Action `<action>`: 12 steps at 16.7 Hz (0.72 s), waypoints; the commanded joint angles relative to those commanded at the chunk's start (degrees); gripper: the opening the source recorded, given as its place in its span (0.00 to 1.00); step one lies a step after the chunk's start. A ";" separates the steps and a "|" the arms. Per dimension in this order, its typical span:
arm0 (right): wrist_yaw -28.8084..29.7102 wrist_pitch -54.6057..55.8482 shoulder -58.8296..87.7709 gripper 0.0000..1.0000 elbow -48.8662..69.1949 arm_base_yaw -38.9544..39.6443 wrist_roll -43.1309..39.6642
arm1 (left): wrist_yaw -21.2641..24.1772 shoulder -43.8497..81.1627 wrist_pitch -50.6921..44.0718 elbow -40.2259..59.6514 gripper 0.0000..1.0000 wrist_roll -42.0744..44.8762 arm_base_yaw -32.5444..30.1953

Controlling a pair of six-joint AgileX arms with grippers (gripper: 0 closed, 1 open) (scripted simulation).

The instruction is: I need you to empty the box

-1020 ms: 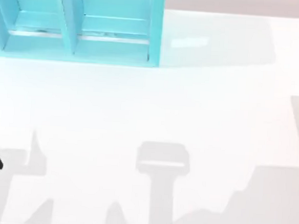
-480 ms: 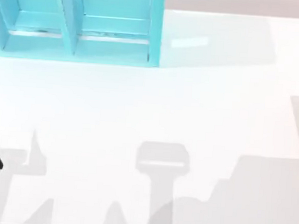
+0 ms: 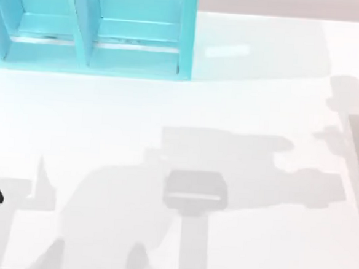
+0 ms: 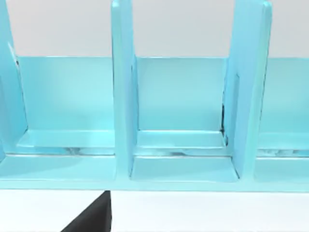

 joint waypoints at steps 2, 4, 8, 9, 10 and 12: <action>0.00 2.30 3.12 0.00 1.07 5.20 5.24 | 0.00 0.00 0.00 0.00 1.00 0.00 0.00; -0.06 4.34 5.75 0.00 1.81 8.85 9.35 | 0.00 0.00 0.00 0.00 1.00 0.00 0.00; -0.28 7.01 8.83 0.00 2.14 11.78 13.74 | 0.00 0.00 0.00 0.00 1.00 0.00 0.00; -0.33 7.30 9.12 0.00 2.08 11.89 14.12 | 0.00 0.00 0.00 0.00 1.00 0.00 0.00; -0.34 7.40 9.21 0.00 2.05 11.91 14.24 | 0.00 0.00 0.00 0.00 1.00 0.00 0.00; -0.34 7.40 9.21 0.00 2.05 11.91 14.24 | 0.00 0.00 0.00 0.00 1.00 0.00 0.00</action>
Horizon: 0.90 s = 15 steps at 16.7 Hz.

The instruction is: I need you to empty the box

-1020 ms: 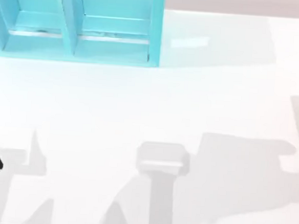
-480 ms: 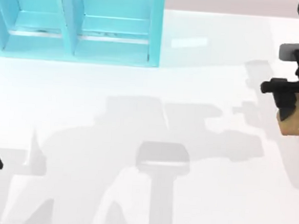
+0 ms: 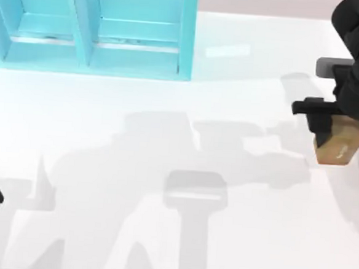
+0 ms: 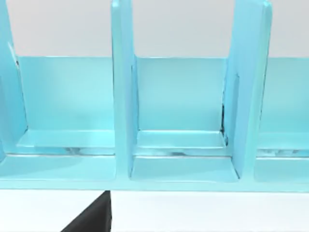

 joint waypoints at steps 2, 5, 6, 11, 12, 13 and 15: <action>-0.07 -0.12 -0.21 0.00 -0.10 -0.26 0.04 | 0.00 0.00 0.00 0.00 1.00 0.00 0.00; -0.05 2.28 0.65 0.00 -2.09 -0.17 0.07 | 0.00 0.00 0.00 0.00 1.00 0.00 0.00; -0.05 3.85 1.09 0.00 -2.88 -0.11 0.07 | 0.00 0.00 0.00 0.00 1.00 0.00 0.00; 0.02 9.20 3.00 0.00 -6.19 0.10 0.14 | 0.00 0.00 0.00 0.00 1.00 0.00 0.00; 0.02 9.20 3.00 0.00 -6.19 0.10 0.14 | 0.00 0.00 0.00 0.00 1.00 0.00 0.00; 0.02 9.20 3.00 0.00 -6.19 0.10 0.14 | 0.00 0.00 0.00 0.00 1.00 0.00 0.00; 0.02 9.20 3.00 0.15 -6.19 0.10 0.14 | 0.00 0.00 0.00 0.00 1.00 0.00 0.00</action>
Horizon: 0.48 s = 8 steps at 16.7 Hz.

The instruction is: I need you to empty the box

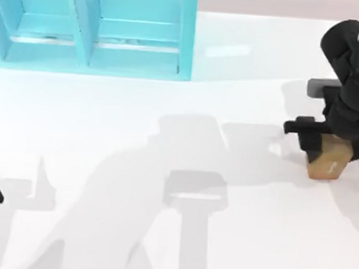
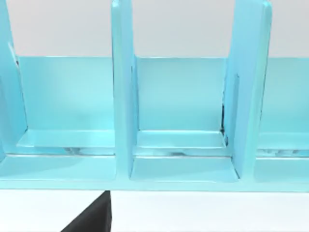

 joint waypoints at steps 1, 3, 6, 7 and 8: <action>0.00 0.00 0.00 0.23 0.00 0.00 0.00 | 0.00 0.00 0.00 0.00 1.00 0.00 0.00; 0.00 0.00 0.00 0.38 0.00 0.00 0.00 | 0.00 0.00 0.00 0.00 1.00 0.00 0.00; 0.00 0.00 0.00 0.60 0.00 0.00 0.00 | 0.00 0.00 0.00 0.00 1.00 0.00 0.00; 0.00 0.00 0.00 0.68 0.00 0.00 0.00 | 0.00 0.00 0.00 0.00 1.00 0.00 0.00; 0.00 0.00 0.00 0.75 0.00 0.00 0.00 | 0.00 0.00 0.00 0.00 1.00 0.00 0.00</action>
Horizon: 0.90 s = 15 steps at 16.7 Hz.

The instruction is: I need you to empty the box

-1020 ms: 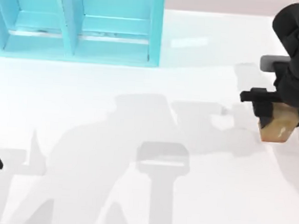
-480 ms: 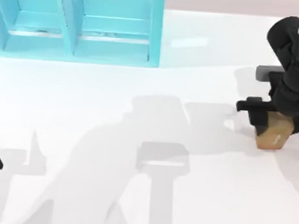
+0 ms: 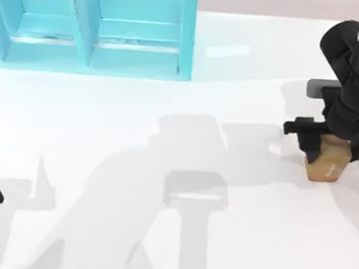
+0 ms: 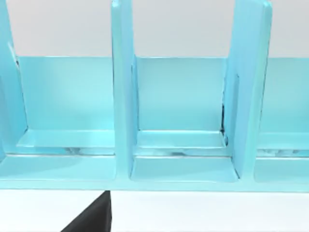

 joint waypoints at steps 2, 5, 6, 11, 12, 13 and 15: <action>0.00 0.00 0.00 0.90 0.00 0.00 0.00 | 0.00 0.00 0.00 0.00 1.00 0.00 0.00; 0.00 0.00 0.00 1.00 0.00 0.00 0.00 | 0.00 0.00 0.00 0.00 1.00 0.00 0.00; 0.00 0.00 0.00 1.00 0.00 0.00 0.00 | 0.00 0.00 0.00 0.00 1.00 0.00 0.00; 0.00 0.00 0.00 1.00 0.00 0.00 0.00 | 0.00 0.00 0.00 0.00 1.00 0.00 0.00; 0.00 -0.01 -0.04 1.00 0.01 -0.11 0.00 | 0.00 0.00 0.00 0.00 1.00 0.00 0.00; -0.01 -0.20 -0.10 1.00 0.16 -0.11 0.00 | 0.00 0.00 0.00 0.00 1.00 0.00 0.00; -0.03 -2.33 -0.70 1.00 2.06 -0.10 0.00 | 0.00 0.00 0.00 0.00 1.00 0.00 0.00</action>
